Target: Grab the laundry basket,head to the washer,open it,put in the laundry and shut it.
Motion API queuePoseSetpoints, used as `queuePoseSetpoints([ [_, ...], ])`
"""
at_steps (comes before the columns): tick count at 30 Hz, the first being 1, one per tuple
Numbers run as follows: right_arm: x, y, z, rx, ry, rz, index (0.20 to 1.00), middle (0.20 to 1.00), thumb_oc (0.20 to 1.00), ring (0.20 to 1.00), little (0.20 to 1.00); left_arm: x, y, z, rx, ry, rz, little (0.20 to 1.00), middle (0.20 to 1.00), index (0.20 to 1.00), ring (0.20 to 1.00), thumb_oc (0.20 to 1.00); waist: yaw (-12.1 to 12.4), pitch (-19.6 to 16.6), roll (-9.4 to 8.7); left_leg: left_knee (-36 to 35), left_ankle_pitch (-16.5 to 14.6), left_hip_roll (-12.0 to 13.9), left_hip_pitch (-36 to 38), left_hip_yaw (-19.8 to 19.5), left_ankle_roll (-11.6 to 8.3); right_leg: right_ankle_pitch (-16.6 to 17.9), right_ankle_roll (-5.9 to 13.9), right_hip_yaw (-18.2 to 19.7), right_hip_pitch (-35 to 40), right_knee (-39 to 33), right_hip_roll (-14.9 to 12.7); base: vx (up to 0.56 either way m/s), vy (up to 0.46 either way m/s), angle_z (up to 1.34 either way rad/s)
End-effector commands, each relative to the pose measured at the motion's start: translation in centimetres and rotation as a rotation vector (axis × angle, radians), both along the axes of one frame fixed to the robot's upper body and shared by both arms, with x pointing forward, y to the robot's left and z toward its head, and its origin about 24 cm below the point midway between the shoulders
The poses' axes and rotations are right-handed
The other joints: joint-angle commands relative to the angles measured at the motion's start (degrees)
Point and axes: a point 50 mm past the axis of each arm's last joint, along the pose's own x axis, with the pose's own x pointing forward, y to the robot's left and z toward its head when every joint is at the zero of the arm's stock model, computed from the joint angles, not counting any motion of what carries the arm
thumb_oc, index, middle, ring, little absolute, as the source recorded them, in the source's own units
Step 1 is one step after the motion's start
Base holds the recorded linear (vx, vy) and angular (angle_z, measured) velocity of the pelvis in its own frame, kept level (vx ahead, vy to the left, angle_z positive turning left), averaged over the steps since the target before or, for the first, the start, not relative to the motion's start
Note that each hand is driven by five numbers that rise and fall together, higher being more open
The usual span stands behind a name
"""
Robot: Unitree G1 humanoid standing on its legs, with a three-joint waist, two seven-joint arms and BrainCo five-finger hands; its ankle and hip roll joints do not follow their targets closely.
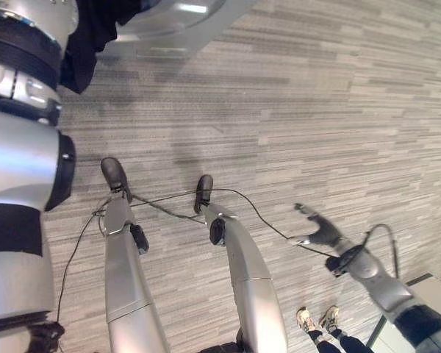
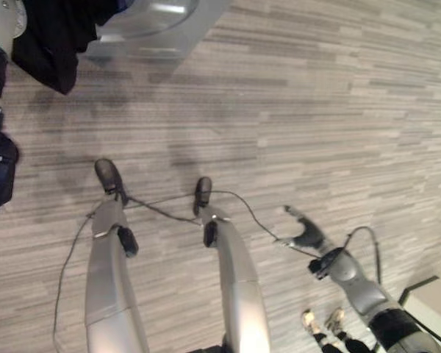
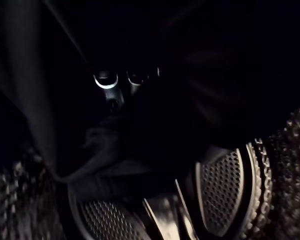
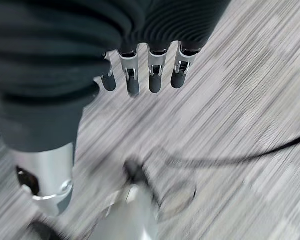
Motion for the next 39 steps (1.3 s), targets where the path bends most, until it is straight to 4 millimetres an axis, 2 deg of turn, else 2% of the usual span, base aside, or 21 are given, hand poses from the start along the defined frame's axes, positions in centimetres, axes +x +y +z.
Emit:
queuePoseSetpoints([
  [1, -3.9, -3.3, -0.6, -0.097, 0.093, -0.022, 1.000, 1.000, 1.000, 1.000, 1.000, -13.2, -12.8, 5.1, 0.154, -0.671, -0.507, 0.200, 0.200, 0.200, 0.200, 0.200, -2.5, -3.3, 5.64, 7.5, -10.9, 1.1, -3.0, -5.6, -0.29, 0.3, 2.26, 1.3, 2.2, -3.9, 1.6, 0.00, -0.030, 0.13],
  [2, -3.8, -3.5, -0.4, -0.120, 0.091, -0.021, 1.000, 1.000, 1.000, 1.000, 1.000, -12.9, -14.1, 4.2, 0.171, -0.651, -0.553, 0.200, 0.200, 0.200, 0.200, 0.200, -2.5, -3.2, 5.72, 7.1, -10.8, 1.2, -3.0, -5.6, -0.29, 0.3, 2.19, 1.1, 2.0, -3.9, 1.6, 0.00, -0.061, 0.21],
  [3, -4.1, -4.0, -0.5, -0.132, 0.099, -0.038, 1.000, 1.000, 1.000, 1.000, 1.000, -10.5, -15.6, 2.2, 0.220, -0.528, -0.523, 0.200, 0.200, 0.200, 0.200, 0.200, -2.3, -3.1, 5.98, 6.9, -10.4, 1.2, -3.0, -5.6, -0.39, 0.3, 1.98, 0.8, 1.8, -3.6, 1.8, -0.01, -0.046, 0.21],
  [5, -4.1, -4.1, -0.7, -0.124, 0.103, -0.046, 1.000, 1.000, 1.000, 1.000, 1.000, -8.7, -15.9, 1.2, 0.260, -0.444, -0.505, 0.256, 0.256, 0.256, 0.256, 0.256, -2.2, -3.0, 6.13, 6.9, -10.3, 1.1, -3.0, -5.5, -0.46, 0.3, 1.85, 0.6, 1.8, -3.7, 1.8, -0.01, -0.030, 0.25],
  [6, -4.0, -4.2, -0.6, -0.111, 0.098, -0.061, 1.000, 1.000, 1.000, 1.000, 1.000, -5.9, -15.3, 0.2, 0.330, -0.325, -0.399, 0.821, 0.821, 0.821, 0.821, 0.821, -1.9, -3.0, 6.53, 6.8, -10.1, 1.2, -2.9, -5.4, -0.45, 0.3, 1.71, 0.6, 1.8, -3.6, 1.8, 0.00, -0.001, 0.27],
  [7, -3.9, -4.5, -0.4, -0.099, 0.099, -0.064, 1.000, 1.000, 1.000, 1.000, 1.000, -2.5, -14.4, -1.2, 0.568, -0.161, -0.223, 1.000, 1.000, 1.000, 1.000, 1.000, -1.6, -2.8, 7.02, 6.8, -10.2, 1.3, -2.6, -5.1, -0.55, 0.0, 1.50, 0.4, 2.0, -3.5, 1.9, -0.01, 0.001, 0.19],
  [8, -3.7, -4.6, -0.3, -0.085, 0.100, -0.072, 1.000, 1.000, 1.000, 1.000, 1.000, -0.9, -13.1, -1.5, 0.671, -0.084, -0.114, 1.000, 1.000, 1.000, 1.000, 1.000, -1.3, -2.6, 7.27, 6.6, -9.8, 1.3, -2.6, -5.0, -0.52, 0.2, 1.34, 0.2, 2.0, -3.6, 1.8, -0.02, 0.007, 0.15],
  [9, -3.6, -4.9, -0.6, -0.074, 0.124, -0.077, 1.000, 1.000, 1.000, 1.000, 1.000, 1.1, -10.6, -1.7, 0.940, 0.045, 0.213, 1.000, 1.000, 1.000, 1.000, 1.000, -0.5, -2.6, 8.48, 6.5, -9.4, 1.6, -2.4, -4.6, -0.65, 0.4, 1.28, 0.0, 2.0, -3.3, 1.7, -0.02, 0.007, -0.04],
  [11, -3.4, -4.7, -0.6, -0.068, 0.119, -0.074, 1.000, 1.000, 1.000, 1.000, 1.000, 1.0, -10.7, -1.5, 0.948, 0.040, 0.220, 1.000, 1.000, 1.000, 1.000, 1.000, -0.5, -2.2, 8.07, 6.5, -9.5, 1.6, -2.4, -4.6, -0.67, 0.3, 1.27, 0.1, 2.0, -3.2, 1.7, -0.01, 0.000, -0.16],
  [12, -3.1, -4.6, -0.7, -0.064, 0.133, -0.069, 1.000, 1.000, 1.000, 1.000, 1.000, 2.4, -9.5, -2.1, 1.196, 0.148, 0.504, 1.000, 1.000, 1.000, 1.000, 1.000, 0.0, -2.4, 8.76, 6.8, -9.2, 1.9, -2.6, -4.3, -0.78, 0.5, 1.32, -0.2, 1.7, -2.7, 1.6, -0.01, -0.004, -0.08],
  [13, -3.0, -4.6, -0.7, -0.062, 0.132, -0.069, 1.000, 1.000, 1.000, 1.000, 1.000, 2.4, -9.5, -2.0, 1.199, 0.146, 0.507, 1.000, 1.000, 1.000, 1.000, 1.000, 0.1, -2.3, 8.64, 6.8, -9.2, 1.9, -2.6, -4.3, -0.79, 0.5, 1.32, -0.2, 1.7, -2.7, 1.6, -0.01, 0.004, -0.04],
  [14, -2.8, -4.6, -0.7, -0.079, 0.142, -0.062, 1.000, 1.000, 1.000, 1.000, 1.000, 3.5, -8.1, -2.7, 1.363, 0.258, 0.731, 1.000, 1.000, 1.000, 1.000, 1.000, -0.1, -2.4, 8.63, 7.3, -9.4, 2.2, -2.7, -4.3, -0.87, 0.4, 1.39, -0.2, 1.6, -2.6, 1.6, 0.00, 0.000, 0.00],
  [15, -2.8, -4.5, -0.8, -0.078, 0.141, -0.062, 1.000, 1.000, 1.000, 1.000, 1.000, 3.5, -8.2, -2.7, 1.366, 0.257, 0.734, 1.000, 1.000, 1.000, 1.000, 1.000, 0.0, -2.3, 8.54, 7.3, -9.2, 2.2, -2.7, -4.3, -0.84, 0.5, 1.36, -0.2, 1.5, -2.6, 1.6, 0.00, 0.000, 0.00],
  [18, -2.8, -4.9, -1.5, -0.102, 0.174, -0.077, 1.000, 1.000, 1.000, 1.000, 1.000, 4.2, -6.7, -3.1, 1.538, 0.328, 1.087, 1.000, 1.000, 1.000, 1.000, 1.000, -1.1, -2.9, 7.62, 7.7, -9.4, 3.0, -2.8, -4.4, -1.03, 1.0, 1.40, -0.2, 1.5, -2.8, 1.8, 0.00, 0.000, 0.00],
  [26, -3.5, -5.9, -2.0, -0.086, 0.169, -0.144, 1.000, 1.000, 1.000, 1.000, 1.000, 3.9, -7.3, -3.6, 1.688, 0.187, 1.174, 1.000, 1.000, 1.000, 1.000, 1.000, -0.3, -3.4, 8.49, 7.3, -9.6, 3.4, -2.6, -4.3, -1.01, 0.8, 1.65, -0.5, 1.7, -2.3, 1.1, 0.00, 0.000, 0.00],
  [32, -4.2, -5.6, -3.9, -0.062, 0.211, -0.169, 1.000, 1.000, 1.000, 1.000, 1.000, 3.4, -5.4, -6.5, 1.496, 0.088, 0.951, 1.000, 1.000, 1.000, 1.000, 1.000, 1.6, -3.0, 8.89, 5.5, -9.3, 2.7, -0.1, -4.3, -1.17, 0.5, 1.81, -1.9, 4.9, -3.8, 0.4, 0.00, 0.000, 0.05],
  [33, -4.7, -4.2, -5.7, -0.040, 0.239, -0.160, 1.000, 1.000, 1.000, 1.000, 1.000, 3.3, -2.5, -11.4, 1.373, 0.086, 0.837, 1.000, 1.000, 1.000, 1.000, 1.000, 3.8, -2.2, 8.19, 4.2, -9.6, 2.1, 2.4, -4.3, -1.36, 0.2, 1.91, -2.5, 7.5, -5.2, 0.2, -0.01, -0.001, 0.19],
  [35, -4.9, -3.4, -6.5, -0.032, 0.257, -0.146, 1.000, 1.000, 1.000, 1.000, 1.000, 3.3, -1.3, -14.3, 1.329, 0.119, 0.802, 1.000, 1.000, 1.000, 1.000, 1.000, 4.1, -2.3, 8.27, 3.3, -9.0, 1.9, 3.3, -4.3, -1.35, 0.5, 1.82, -2.9, 8.4, -6.1, 0.1, -0.01, -0.001, 0.07],
  [36, -4.9, -3.5, -6.5, -0.037, 0.259, -0.144, 1.000, 1.000, 1.000, 1.000, 1.000, 3.3, -1.1, -14.4, 1.327, 0.124, 0.803, 1.000, 1.000, 1.000, 1.000, 1.000, 3.8, -2.4, 8.43, 3.2, -9.0, 1.9, 3.5, -4.3, -1.35, 0.5, 1.83, -2.9, 8.6, -6.2, 0.1, -0.02, 0.032, 0.15],
  [37, -3.6, -1.0, -7.7, -0.022, 0.246, -0.126, 1.000, 1.000, 1.000, 1.000, 1.000, 4.0, 1.0, -24.3, 1.309, 0.340, 0.739, 1.000, 1.000, 1.000, 1.000, 1.000, 5.9, -1.9, 7.79, 1.8, -9.1, 1.3, 6.6, -4.1, -1.50, 0.6, 1.84, -3.4, 11.7, -8.0, 0.1, -0.03, 0.032, 0.14],
  [39, -3.6, -1.0, -7.7, -0.031, 0.251, -0.120, 1.000, 1.000, 1.000, 1.000, 1.000, 3.8, 1.3, -24.6, 1.305, 0.351, 0.742, 1.000, 1.000, 1.000, 1.000, 1.000, 5.3, -2.1, 7.94, 1.4, -8.9, 1.3, 7.0, -4.1, -1.49, 0.8, 1.85, -3.4, 12.0, -8.3, 0.1, -0.01, 0.040, 0.12],
])
